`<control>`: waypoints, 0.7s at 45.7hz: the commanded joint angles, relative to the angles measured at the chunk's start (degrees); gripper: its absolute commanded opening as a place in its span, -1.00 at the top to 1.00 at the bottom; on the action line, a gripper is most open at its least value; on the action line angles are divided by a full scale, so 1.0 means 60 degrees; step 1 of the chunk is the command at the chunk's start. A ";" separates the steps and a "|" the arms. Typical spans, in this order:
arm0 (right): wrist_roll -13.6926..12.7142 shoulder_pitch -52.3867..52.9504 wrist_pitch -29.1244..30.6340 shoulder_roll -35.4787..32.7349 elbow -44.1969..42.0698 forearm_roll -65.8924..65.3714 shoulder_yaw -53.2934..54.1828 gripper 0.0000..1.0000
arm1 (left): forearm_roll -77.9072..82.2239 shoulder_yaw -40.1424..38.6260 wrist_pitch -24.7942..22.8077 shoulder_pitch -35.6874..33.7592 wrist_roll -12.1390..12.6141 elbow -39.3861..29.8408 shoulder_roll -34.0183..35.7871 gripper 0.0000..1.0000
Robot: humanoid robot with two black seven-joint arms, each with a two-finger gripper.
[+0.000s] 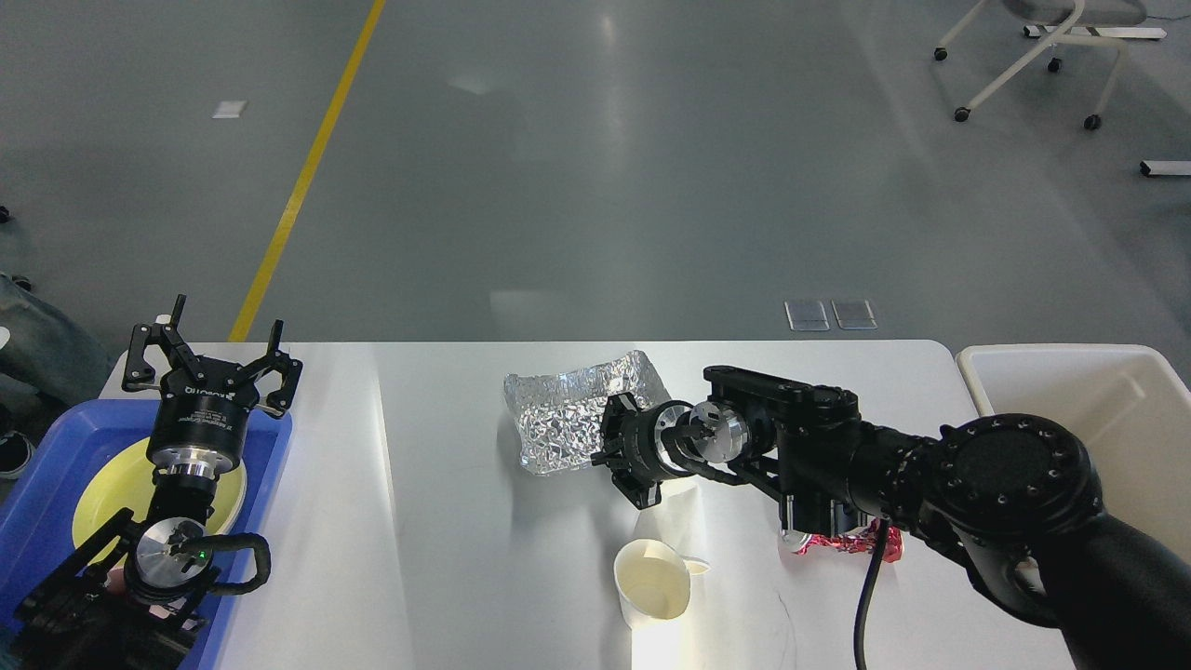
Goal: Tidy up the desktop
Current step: 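Lift the foil tray and carry it over the white bin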
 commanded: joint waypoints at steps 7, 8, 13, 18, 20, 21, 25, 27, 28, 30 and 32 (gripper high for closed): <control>-0.0062 0.1234 0.0016 -0.0774 0.1039 0.0031 -0.0021 1.00 | 0.0000 -0.0007 0.0000 -0.0001 0.0000 0.0000 0.0000 -0.94; -0.0077 0.1365 0.0016 -0.0921 0.1215 0.0016 -0.0021 1.00 | 0.0000 0.0007 0.0000 -0.0001 0.0000 0.0000 0.0000 -0.94; -0.0136 0.2272 0.0059 -0.1711 0.2502 -0.0028 -0.0590 1.00 | 0.0000 -0.0007 0.0000 -0.0001 0.0000 0.0000 0.0000 -0.94; -0.0048 0.3897 0.0176 -0.2357 0.4333 -0.0145 -0.2463 1.00 | 0.0000 -0.0007 0.0000 -0.0001 0.0000 0.0000 0.0000 -0.94; -0.0004 0.4644 0.0337 -0.2445 0.4964 -0.0189 -0.3269 1.00 | 0.0000 0.0007 0.0000 -0.0001 0.0000 0.0000 0.0000 -0.94; 0.0025 0.5011 0.0439 -0.2475 0.5257 -0.0204 -0.3607 1.00 | 0.0000 -0.0007 0.0000 -0.0001 0.0000 0.0000 0.0000 -0.94; 0.0040 0.6140 0.0981 -0.2592 0.6078 -0.0379 -0.4721 1.00 | 0.0000 -0.0007 0.0000 -0.0001 0.0000 0.0000 0.0000 -0.94; 0.0040 0.6536 0.1317 -0.2665 0.6357 -0.0656 -0.5044 1.00 | 0.0000 -0.0007 0.0000 -0.0001 0.0000 0.0000 0.0000 -0.94; 0.0040 0.6697 0.1479 -0.2738 0.6474 -0.0846 -0.5133 1.00 | 0.0000 -0.0007 0.0000 -0.0001 0.0000 0.0000 0.0000 -0.94; 0.0055 0.7049 0.1816 -0.2928 0.6738 -0.1329 -0.5236 1.00 | 0.0000 -0.0007 0.0000 -0.0001 0.0000 0.0000 0.0000 -0.94; 0.0055 0.7415 0.2167 -0.3148 0.7089 -0.1842 -0.5294 1.00 | 0.0000 -0.0007 0.0000 -0.0001 0.0000 0.0000 0.0000 -0.94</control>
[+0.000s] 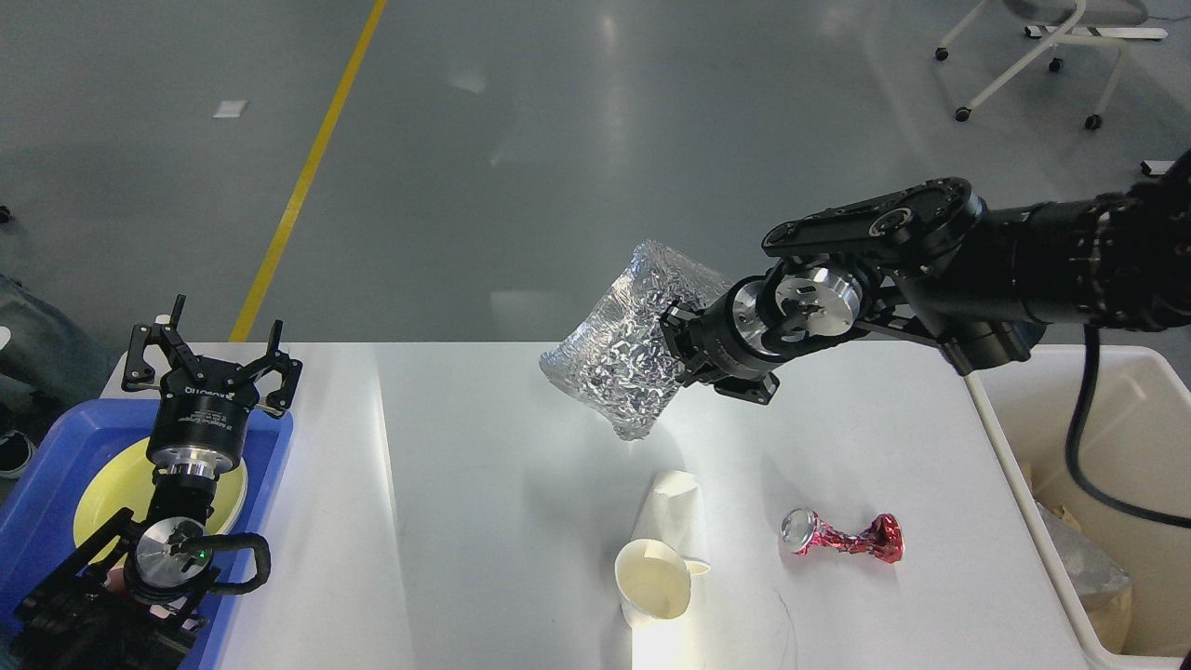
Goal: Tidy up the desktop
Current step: 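Lift the foil tray and carry it over the white bin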
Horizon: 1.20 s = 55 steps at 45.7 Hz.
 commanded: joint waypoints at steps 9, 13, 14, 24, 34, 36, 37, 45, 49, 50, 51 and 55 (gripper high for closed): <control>0.0437 0.2794 0.2081 -0.0994 0.2699 -0.3194 -0.1061 1.00 | 0.0000 -0.0005 0.0000 0.0001 0.0000 0.0000 0.0000 -0.94; 0.1023 0.3498 0.2565 -0.1111 0.3490 -0.4014 -0.1530 1.00 | 0.0000 -0.0005 0.0000 0.0001 0.0000 0.0000 0.0000 -0.94; 0.1155 0.3659 0.2667 -0.1140 0.3637 -0.4205 -0.1618 1.00 | 0.0000 -0.0005 0.0000 0.0001 0.0000 0.0000 0.0000 -0.94; 0.1508 0.4012 0.3151 -0.1609 0.4327 -0.5247 -0.1912 1.00 | 0.0000 -0.0005 0.0000 0.0001 0.0000 0.0000 0.0000 -0.94; 0.1493 0.3880 0.2991 -0.1770 0.4254 -0.5247 -0.2467 1.00 | 0.0000 -0.0005 0.0000 0.0016 0.0000 0.0000 0.0000 -0.94; 0.1493 0.3778 0.2976 -0.1931 0.4239 -0.5276 -0.2614 1.00 | 0.0000 0.0009 0.0000 0.0016 -0.0014 0.0000 0.0000 -0.94; 0.1493 0.3691 0.2976 -0.2062 0.4225 -0.5305 -0.2673 1.00 | 0.0000 0.0010 0.0000 0.0016 0.0000 0.0000 0.0000 -0.94; 0.1493 0.2651 0.2698 -0.3833 0.3420 -0.5818 -0.3244 1.00 | 0.0000 0.0010 0.0000 0.0016 -0.0014 0.0000 0.0000 -0.94; 0.1493 0.1890 0.2376 -0.4829 0.2747 -0.5994 -0.3303 1.00 | 0.0000 0.0010 0.0000 0.0016 -0.0014 0.0000 0.0000 -0.94; 0.1493 0.1714 0.2332 -0.5079 0.2527 -0.6052 -0.3318 1.00 | 0.0000 0.0010 0.0000 0.0016 -0.0014 0.0000 0.0000 -0.94; 0.1493 0.1524 0.2273 -0.5342 0.2322 -0.6125 -0.3304 1.00 | 0.0000 0.0010 0.0000 0.0016 -0.0014 0.0000 0.0000 -0.94; 0.1508 0.0732 0.2170 -0.6324 0.1254 -0.6462 -0.3143 1.00 | 0.0000 0.0010 0.0000 0.0016 -0.0014 0.0000 0.0000 -0.94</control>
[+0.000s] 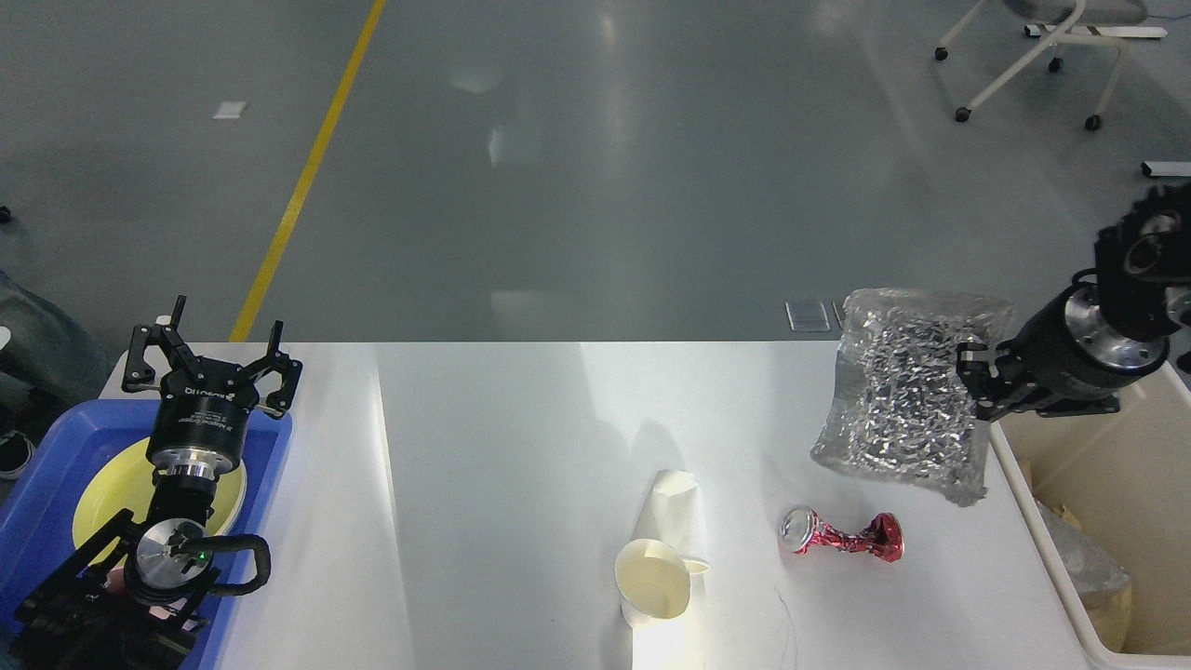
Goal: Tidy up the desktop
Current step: 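Lift the foil tray and carry it over the white bin, then release the foil tray into the bin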
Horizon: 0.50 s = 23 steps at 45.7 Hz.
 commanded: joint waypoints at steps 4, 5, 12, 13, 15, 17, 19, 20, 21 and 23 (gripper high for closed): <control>0.0029 -0.1843 -0.0271 -0.1896 -0.2340 -0.0628 0.0314 1.00 | 0.0000 0.0002 0.0000 0.0000 0.0001 0.0000 0.0000 -0.94; 0.0043 -0.2136 -0.0315 -0.1999 -0.2619 -0.0628 0.0431 1.00 | 0.0000 0.0002 0.0000 0.0000 0.0001 0.0000 0.0000 -0.94; 0.0131 -0.4420 -0.0754 -0.2220 -0.4318 -0.0643 0.1880 1.00 | 0.0000 0.0002 0.0000 0.0000 0.0001 0.0000 0.0000 -0.94; 0.0131 -0.4758 -0.0842 -0.2220 -0.4553 -0.0643 0.2114 1.00 | 0.0000 0.0002 0.0000 0.0000 0.0001 0.0000 0.0000 -0.94; 0.0131 -0.5460 -0.1061 -0.2191 -0.5036 -0.0643 0.2627 1.00 | 0.0000 0.0002 0.0000 0.0000 0.0001 0.0000 0.0000 -0.94; 0.0131 -0.6236 -0.1368 -0.2132 -0.5447 -0.0643 0.3183 1.00 | 0.0000 0.0002 0.0000 0.0000 0.0001 0.0000 0.0000 -0.94; 0.0146 -0.7086 -0.1807 -0.2088 -0.5799 -0.0643 0.3711 1.00 | 0.0000 0.0002 0.0000 0.0000 0.0001 0.0000 0.0000 -0.94; 0.0132 -0.7482 -0.2041 -0.2044 -0.5974 -0.0643 0.3989 1.00 | 0.0000 0.0002 0.0000 0.0000 0.0001 0.0000 0.0000 -0.94; 0.0131 -0.7877 -0.2319 -0.1986 -0.6150 -0.0643 0.4238 1.00 | 0.0000 0.0002 0.0000 0.0000 0.0001 0.0000 0.0000 -0.94; 0.0132 -0.8537 -0.2832 -0.1752 -0.6516 -0.0643 0.4751 1.00 | 0.0000 0.0002 0.0000 0.0000 0.0001 0.0000 0.0000 -0.94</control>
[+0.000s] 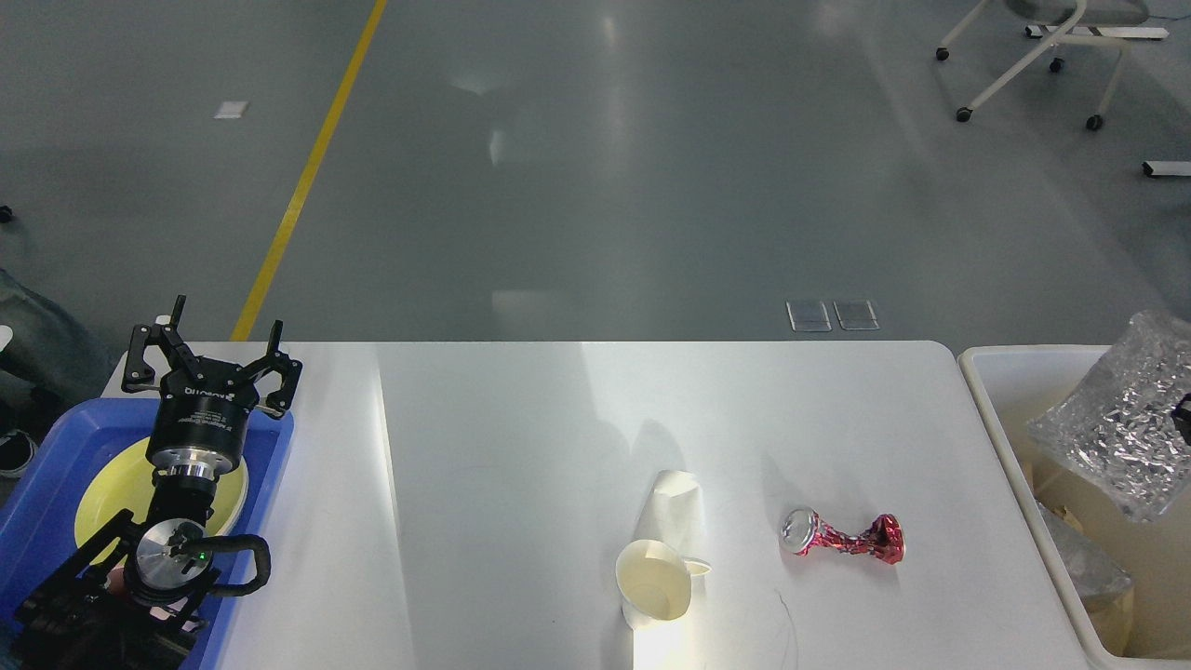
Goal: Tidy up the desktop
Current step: 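Release the foil tray into the bin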
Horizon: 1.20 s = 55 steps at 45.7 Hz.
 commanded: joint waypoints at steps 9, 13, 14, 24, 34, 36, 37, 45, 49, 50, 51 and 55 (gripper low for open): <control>-0.0019 -0.4193 -0.2902 0.1509 -0.2592 0.0146 0.2765 1.00 | 0.0000 0.0001 0.0000 -0.0001 0.0001 0.0000 0.0000 -0.94; -0.0019 -0.4998 -0.3547 0.2227 -0.3485 0.0176 0.3307 1.00 | 0.0000 0.0001 0.0000 -0.0001 0.0001 0.0000 0.0000 -0.94; -0.0019 -0.5218 -0.3708 0.2432 -0.3748 0.0190 0.3468 1.00 | 0.0000 0.0001 0.0000 -0.0001 0.0001 0.0000 0.0000 -0.94; -0.0004 -0.6889 -0.4544 0.4410 -0.6122 0.0191 0.4597 1.00 | 0.0000 -0.0013 0.0000 -0.0001 0.0001 0.0000 0.0000 -0.94; -0.0019 -0.7183 -0.4998 0.5026 -0.6402 0.0191 0.4641 1.00 | 0.0000 0.0001 0.0000 -0.0001 0.0001 0.0000 0.0000 -0.94; -0.0019 -0.7183 -0.5013 0.5056 -0.6402 0.0191 0.4626 1.00 | 0.0000 0.0001 0.0000 -0.0001 0.0001 0.0000 0.0000 -0.94; -0.0019 -0.7198 -0.5013 0.5056 -0.6388 0.0191 0.4641 1.00 | 0.0000 0.0001 0.0000 -0.0001 0.0001 0.0000 0.0000 -0.94; -0.0019 -0.7198 -0.5013 0.5056 -0.6373 0.0191 0.4612 1.00 | 0.0000 0.0001 0.0000 -0.0001 0.0001 0.0000 0.0000 -0.94; -0.0019 -0.7183 -0.5159 0.5056 -0.6373 0.0191 0.4568 -0.04 | 0.0000 0.0001 0.0000 -0.0001 0.0001 0.0000 0.0000 -0.94; -0.0019 -0.7183 -0.5218 0.5056 -0.6373 0.0176 0.4539 -0.30 | 0.0000 -0.0013 0.0000 -0.0001 0.0001 0.0000 0.0000 -0.94; -0.0019 -0.7169 -0.5305 0.5041 -0.6373 0.0190 0.4524 -0.51 | 0.0000 0.0001 0.0000 -0.0001 0.0001 0.0000 0.0000 -0.94; -0.0019 -0.7168 -0.5555 0.5041 -0.6329 0.0176 0.4509 -0.90 | 0.0000 0.0001 0.0000 -0.0016 0.0001 0.0000 0.0000 -0.94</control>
